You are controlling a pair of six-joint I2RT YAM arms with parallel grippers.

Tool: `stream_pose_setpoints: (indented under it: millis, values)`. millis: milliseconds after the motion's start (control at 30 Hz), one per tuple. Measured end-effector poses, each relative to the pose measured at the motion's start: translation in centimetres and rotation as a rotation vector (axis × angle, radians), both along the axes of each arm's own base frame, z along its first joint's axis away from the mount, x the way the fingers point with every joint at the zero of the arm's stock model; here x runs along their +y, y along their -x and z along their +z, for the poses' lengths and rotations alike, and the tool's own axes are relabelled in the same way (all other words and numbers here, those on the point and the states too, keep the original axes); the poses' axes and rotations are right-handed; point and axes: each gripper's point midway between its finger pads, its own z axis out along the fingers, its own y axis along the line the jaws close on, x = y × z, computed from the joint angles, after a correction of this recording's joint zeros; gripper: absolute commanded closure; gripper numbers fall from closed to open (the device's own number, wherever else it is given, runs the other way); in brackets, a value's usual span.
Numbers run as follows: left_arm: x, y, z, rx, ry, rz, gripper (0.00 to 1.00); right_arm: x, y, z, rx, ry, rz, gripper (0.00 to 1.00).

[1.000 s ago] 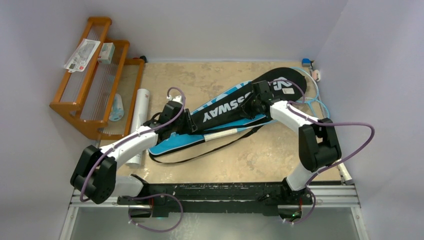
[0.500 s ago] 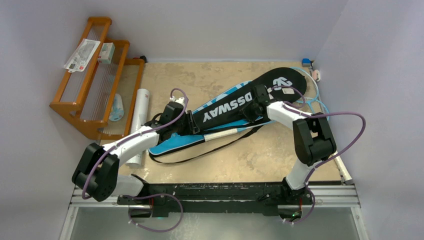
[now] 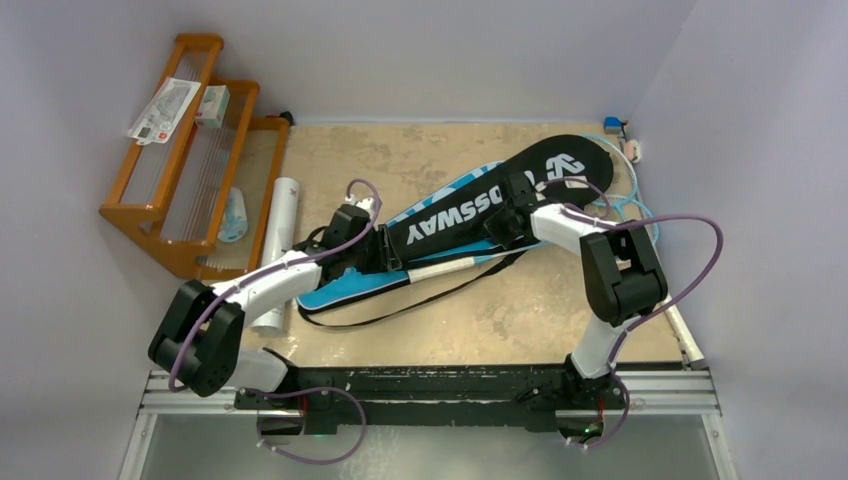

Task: Pack up the badminton gear
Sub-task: Zip the racket bag at the center of the board.

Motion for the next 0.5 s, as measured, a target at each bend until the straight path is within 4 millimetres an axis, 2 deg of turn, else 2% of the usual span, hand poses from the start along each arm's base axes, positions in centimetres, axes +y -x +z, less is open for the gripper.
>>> stream_pose_setpoints:
  millis: [200, 300, 500]
  values:
    - [-0.4, 0.4, 0.1, 0.005, 0.015, -0.037, 0.58, -0.1, 0.3, 0.6, -0.024, -0.011, -0.006, 1.00]
    - [-0.7, 0.6, 0.7, -0.001, 0.032, -0.051, 0.57, -0.3, 0.6, 2.3, -0.062, -0.020, -0.003, 1.00]
    - [-1.4, 1.1, 3.1, -0.037, 0.104, -0.079, 0.55, -0.3, 0.4, 6.0, -0.151, -0.033, 0.011, 1.00]
